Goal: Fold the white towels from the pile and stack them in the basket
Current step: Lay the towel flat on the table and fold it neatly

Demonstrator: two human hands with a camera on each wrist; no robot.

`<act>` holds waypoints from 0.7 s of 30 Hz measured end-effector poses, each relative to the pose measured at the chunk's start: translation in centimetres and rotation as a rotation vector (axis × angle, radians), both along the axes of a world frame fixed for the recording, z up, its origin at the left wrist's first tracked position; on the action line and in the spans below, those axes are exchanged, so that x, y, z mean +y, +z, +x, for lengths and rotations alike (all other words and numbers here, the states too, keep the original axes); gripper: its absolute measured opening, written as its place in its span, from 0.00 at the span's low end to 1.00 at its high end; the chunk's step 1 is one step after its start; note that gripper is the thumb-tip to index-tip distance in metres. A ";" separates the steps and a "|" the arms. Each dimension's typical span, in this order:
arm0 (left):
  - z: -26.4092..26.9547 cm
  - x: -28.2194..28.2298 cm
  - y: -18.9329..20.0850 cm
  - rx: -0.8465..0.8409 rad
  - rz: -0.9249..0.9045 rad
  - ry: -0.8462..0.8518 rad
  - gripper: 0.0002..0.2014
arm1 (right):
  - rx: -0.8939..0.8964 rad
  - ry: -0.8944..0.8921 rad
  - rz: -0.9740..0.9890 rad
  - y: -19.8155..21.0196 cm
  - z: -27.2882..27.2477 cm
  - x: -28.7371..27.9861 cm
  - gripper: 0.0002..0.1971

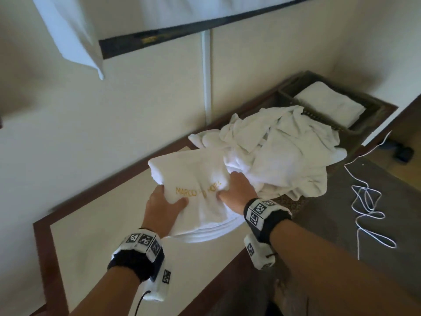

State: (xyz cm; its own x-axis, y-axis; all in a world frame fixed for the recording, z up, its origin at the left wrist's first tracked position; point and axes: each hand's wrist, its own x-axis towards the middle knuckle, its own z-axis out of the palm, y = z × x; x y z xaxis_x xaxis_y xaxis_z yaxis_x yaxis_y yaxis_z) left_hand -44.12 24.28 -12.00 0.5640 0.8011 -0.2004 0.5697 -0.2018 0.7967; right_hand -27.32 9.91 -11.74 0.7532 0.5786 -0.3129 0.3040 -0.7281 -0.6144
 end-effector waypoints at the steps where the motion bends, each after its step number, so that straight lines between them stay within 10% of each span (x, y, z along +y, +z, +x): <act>1: 1.1 -0.6 1.1 -0.063 0.003 0.021 0.21 | -0.012 0.014 0.036 1.4 1.4 -0.4 0.19; 11: 21.3 -11.7 7.4 -0.305 0.004 -0.092 0.22 | -0.064 -0.099 0.243 8.9 20.5 -13.3 0.21; 21: 44.3 -27.2 5.9 -0.339 -0.122 -0.423 0.21 | -0.176 -0.318 0.135 9.1 38.2 -33.4 0.22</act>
State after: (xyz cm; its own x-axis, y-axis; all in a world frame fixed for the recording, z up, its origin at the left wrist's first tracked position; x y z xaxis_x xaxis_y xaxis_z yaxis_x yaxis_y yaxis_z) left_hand 0.18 -2.91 -6.12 0.8807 0.4728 -0.0289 0.1666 -0.2520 0.9533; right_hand 10.88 -23.48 -2.62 0.9371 0.3345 -0.0997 0.1855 -0.7191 -0.6697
